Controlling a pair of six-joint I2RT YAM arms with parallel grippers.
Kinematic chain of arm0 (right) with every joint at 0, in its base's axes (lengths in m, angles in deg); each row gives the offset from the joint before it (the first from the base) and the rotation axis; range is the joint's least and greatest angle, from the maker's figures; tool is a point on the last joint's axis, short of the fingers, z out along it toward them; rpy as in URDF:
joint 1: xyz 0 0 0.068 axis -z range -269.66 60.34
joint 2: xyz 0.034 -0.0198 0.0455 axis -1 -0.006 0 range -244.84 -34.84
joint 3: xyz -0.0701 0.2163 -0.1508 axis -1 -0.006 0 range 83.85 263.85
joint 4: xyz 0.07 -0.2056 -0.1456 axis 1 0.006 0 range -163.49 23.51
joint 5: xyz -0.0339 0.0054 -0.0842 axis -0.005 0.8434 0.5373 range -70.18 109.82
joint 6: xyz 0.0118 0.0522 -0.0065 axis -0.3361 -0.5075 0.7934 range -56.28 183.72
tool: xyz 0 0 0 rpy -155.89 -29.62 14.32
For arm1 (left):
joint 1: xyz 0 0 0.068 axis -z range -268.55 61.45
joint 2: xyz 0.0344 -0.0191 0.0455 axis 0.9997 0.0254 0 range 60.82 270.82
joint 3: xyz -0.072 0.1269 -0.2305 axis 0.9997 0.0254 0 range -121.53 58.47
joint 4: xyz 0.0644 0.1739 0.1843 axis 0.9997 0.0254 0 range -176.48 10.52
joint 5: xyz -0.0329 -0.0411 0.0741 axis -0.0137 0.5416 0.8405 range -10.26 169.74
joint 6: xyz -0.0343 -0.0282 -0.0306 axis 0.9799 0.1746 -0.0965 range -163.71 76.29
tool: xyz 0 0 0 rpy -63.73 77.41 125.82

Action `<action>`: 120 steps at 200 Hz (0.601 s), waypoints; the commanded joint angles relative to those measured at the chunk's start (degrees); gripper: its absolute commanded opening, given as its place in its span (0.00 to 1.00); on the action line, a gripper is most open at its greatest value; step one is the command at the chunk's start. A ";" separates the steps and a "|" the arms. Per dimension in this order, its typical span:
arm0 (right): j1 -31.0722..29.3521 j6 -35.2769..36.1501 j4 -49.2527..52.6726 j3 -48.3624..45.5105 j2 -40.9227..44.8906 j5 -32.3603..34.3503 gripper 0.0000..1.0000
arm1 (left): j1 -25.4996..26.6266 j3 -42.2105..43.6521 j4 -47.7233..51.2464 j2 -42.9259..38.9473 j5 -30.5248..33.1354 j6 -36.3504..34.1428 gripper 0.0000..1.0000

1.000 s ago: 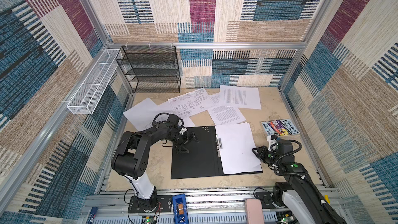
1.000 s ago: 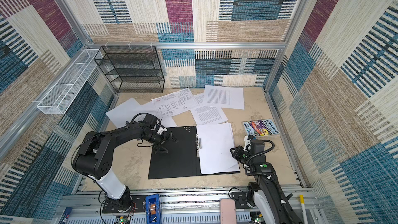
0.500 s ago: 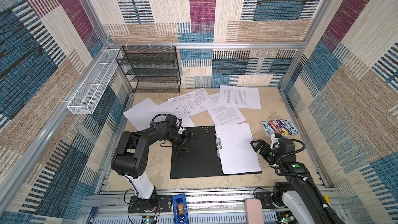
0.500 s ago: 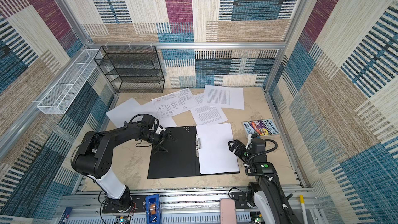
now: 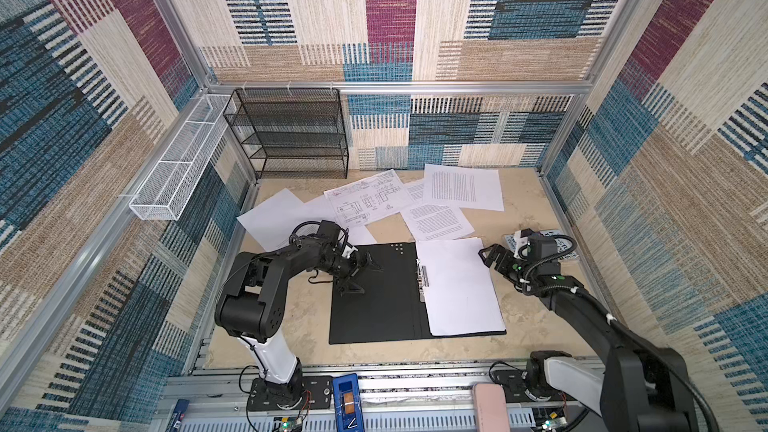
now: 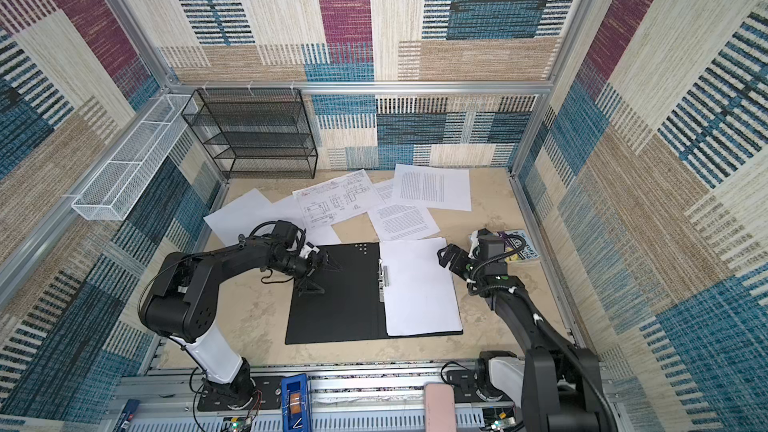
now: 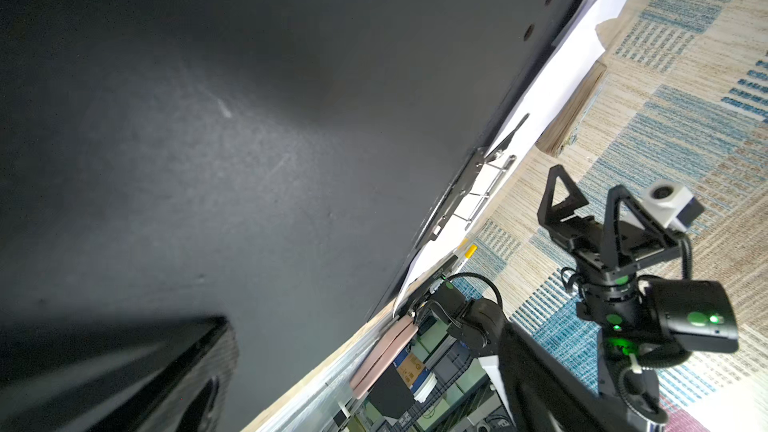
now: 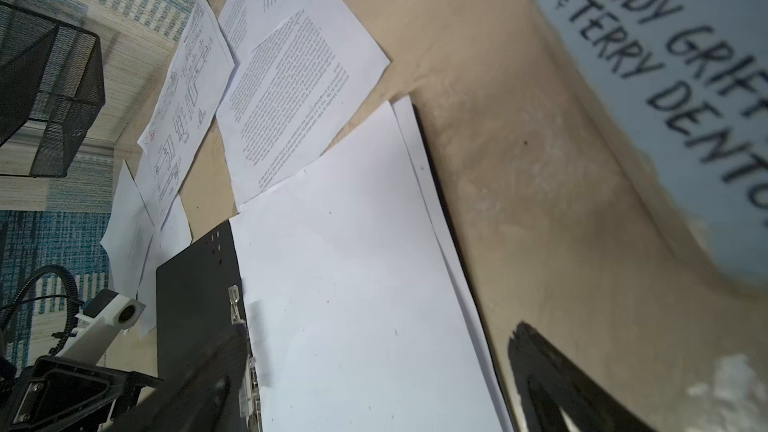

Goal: Put the files into the folder
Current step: 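Raise the right gripper and move it toward the text sheets farther away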

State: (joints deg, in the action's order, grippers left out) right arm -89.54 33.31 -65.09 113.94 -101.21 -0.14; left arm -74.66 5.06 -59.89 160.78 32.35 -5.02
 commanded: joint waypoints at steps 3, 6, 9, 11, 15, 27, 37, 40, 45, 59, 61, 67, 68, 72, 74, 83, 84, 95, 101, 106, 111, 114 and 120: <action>0.04 4.28 -7.01 4.10 -6.64 -1.83 1.00 | -0.01 0.36 -1.21 0.72 3.89 -0.63 0.99; 0.05 4.50 -7.39 4.73 -7.80 -1.95 1.00 | 0.00 0.38 -1.26 0.79 3.77 -0.60 0.99; 0.06 4.61 -7.62 5.25 -8.69 -2.01 1.00 | 0.00 0.38 -1.26 0.79 3.72 -0.55 0.99; 0.01 4.64 -7.79 5.42 -8.91 -2.01 1.00 | 0.00 0.36 -1.21 0.77 3.72 -0.55 0.99; 0.05 4.79 -8.25 6.09 -10.24 -2.32 1.00 | -0.01 0.33 -1.26 0.76 3.78 -0.54 0.99; 0.03 4.71 -9.11 7.54 -13.37 -2.76 1.00 | -0.04 0.27 -1.29 0.82 3.81 -0.50 0.99; 0.00 4.67 -9.74 8.50 -15.51 -3.05 1.00 | 0.00 0.16 -1.36 0.81 3.81 -0.46 0.99; 0.04 4.57 -9.90 8.63 -15.93 -3.10 1.00 | 0.00 0.19 -1.30 0.90 3.78 -0.43 0.99; 0.01 4.47 -10.22 9.04 -17.02 -3.18 1.00 | -0.01 0.23 -1.30 0.92 3.74 -0.42 0.99; 0.06 4.25 -10.38 9.89 -18.96 -2.89 1.00 | -0.05 0.23 -1.20 0.94 3.76 -0.53 0.99; 0.06 4.30 -10.50 9.95 -19.35 -2.87 1.00 | -0.02 0.23 -1.21 0.96 3.73 -0.55 0.99; 0.01 4.23 -10.82 10.06 -19.84 -3.13 1.00 | -0.02 0.23 -1.19 1.00 3.77 -0.55 0.99; 0.02 4.18 -10.90 10.07 -19.98 -3.21 1.00 | -0.01 0.19 -1.23 1.01 3.74 -0.51 0.99; 0.05 4.06 -11.03 10.12 -20.39 -3.37 0.99 | -0.01 0.23 -1.26 1.02 3.78 -0.55 0.99; 0.01 4.01 -11.12 10.15 -20.52 -3.39 0.99 | -0.01 0.28 -1.25 1.00 3.75 -0.53 0.99; 0.01 3.88 -11.38 10.32 -21.27 -3.57 0.99 | -0.03 0.27 -1.19 1.00 3.76 -0.60 0.99; 0.03 3.87 -11.39 10.33 -21.35 -3.62 0.99 | -0.01 0.29 -1.19 0.97 3.78 -0.62 0.99; 0.06 3.65 -11.97 10.26 -22.01 -4.26 0.99 | -0.01 0.24 -1.11 1.01 3.80 -0.64 0.99; 0.06 3.48 -12.15 10.35 -22.49 -4.31 0.99 | -0.09 0.29 -1.08 0.97 3.77 -0.63 0.99; 0.02 3.41 -12.24 10.42 -22.80 -4.53 0.99 | -0.09 0.26 -1.18 1.02 3.78 -0.50 0.99; 0.05 3.43 -12.38 10.48 -23.12 -4.78 0.98 | -0.09 0.28 -1.33 0.95 3.73 -0.51 0.99; 0.06 3.39 -12.47 10.48 -23.32 -4.93 0.98 | -0.09 0.24 -1.29 0.99 3.69 -0.55 0.99; 0.04 3.26 -12.56 10.50 -23.61 -5.24 0.98 | -0.09 0.24 -1.32 1.01 3.63 -0.50 0.99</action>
State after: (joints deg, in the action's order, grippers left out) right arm -89.54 36.96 -74.73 123.97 -123.68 -3.82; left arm -74.68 5.04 -60.55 161.28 31.32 -4.91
